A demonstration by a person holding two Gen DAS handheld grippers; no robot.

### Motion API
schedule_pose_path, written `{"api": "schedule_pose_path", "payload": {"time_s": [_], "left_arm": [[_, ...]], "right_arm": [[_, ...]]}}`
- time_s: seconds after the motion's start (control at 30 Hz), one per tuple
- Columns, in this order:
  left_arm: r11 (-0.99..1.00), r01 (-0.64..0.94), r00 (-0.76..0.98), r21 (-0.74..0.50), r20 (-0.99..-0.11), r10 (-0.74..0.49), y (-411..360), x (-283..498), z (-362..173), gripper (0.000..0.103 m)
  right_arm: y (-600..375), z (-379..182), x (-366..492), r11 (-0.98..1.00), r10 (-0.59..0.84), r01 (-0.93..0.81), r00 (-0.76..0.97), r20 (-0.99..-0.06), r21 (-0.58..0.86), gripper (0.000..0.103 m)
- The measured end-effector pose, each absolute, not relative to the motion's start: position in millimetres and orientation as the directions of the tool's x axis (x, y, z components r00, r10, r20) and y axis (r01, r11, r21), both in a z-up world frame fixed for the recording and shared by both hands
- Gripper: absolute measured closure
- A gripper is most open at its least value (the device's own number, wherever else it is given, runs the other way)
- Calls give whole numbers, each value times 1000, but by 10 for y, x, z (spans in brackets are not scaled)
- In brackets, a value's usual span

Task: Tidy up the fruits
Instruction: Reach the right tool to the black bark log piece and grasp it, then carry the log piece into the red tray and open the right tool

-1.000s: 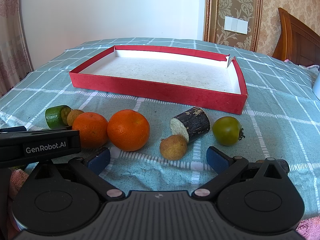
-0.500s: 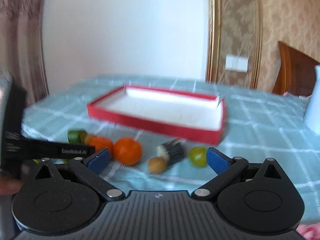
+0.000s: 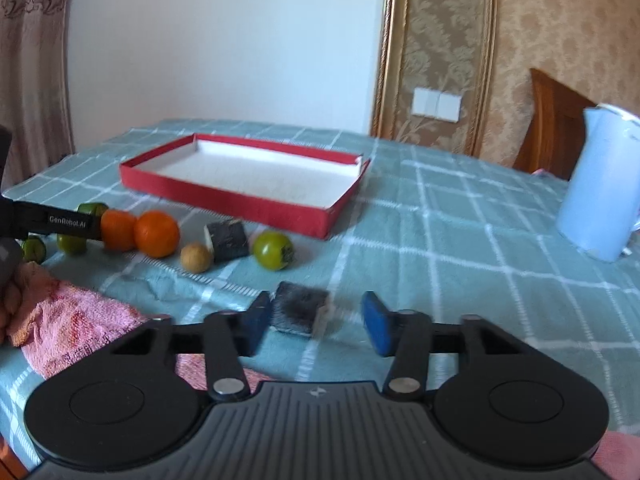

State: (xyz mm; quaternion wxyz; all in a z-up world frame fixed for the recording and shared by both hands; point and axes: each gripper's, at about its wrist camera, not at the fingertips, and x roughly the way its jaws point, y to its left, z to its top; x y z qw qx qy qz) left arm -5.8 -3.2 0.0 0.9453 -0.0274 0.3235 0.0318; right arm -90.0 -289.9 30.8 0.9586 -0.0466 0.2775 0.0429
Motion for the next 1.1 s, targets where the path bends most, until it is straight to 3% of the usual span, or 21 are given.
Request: {"api": "schedule_pose_path", "payload": {"time_s": [0.43, 0.47, 0.53, 0.87, 1.1], "left_arm": [[996, -78, 789, -31, -613, 42, -35, -57, 1, 0], [996, -78, 789, -32, -613, 42, -35, -57, 1, 0], [996, -78, 789, -33, -613, 41, -34, -57, 2, 0], [997, -76, 789, -34, -613, 40, -43, -52, 10, 0], [997, -76, 790, -34, -612, 40, -48, -50, 11, 0]], "right_arm": [[-2852, 158, -711, 997, 55, -74, 802, -595, -7, 56], [-2857, 144, -709, 997, 57, -72, 801, -596, 0, 58], [-2870, 136, -716, 997, 69, -72, 801, -595, 18, 74], [-2810, 559, -467, 994, 105, -100, 872, -477, 36, 74], [-2700, 611, 388, 993, 114, -101, 846, -520, 53, 74]]}}
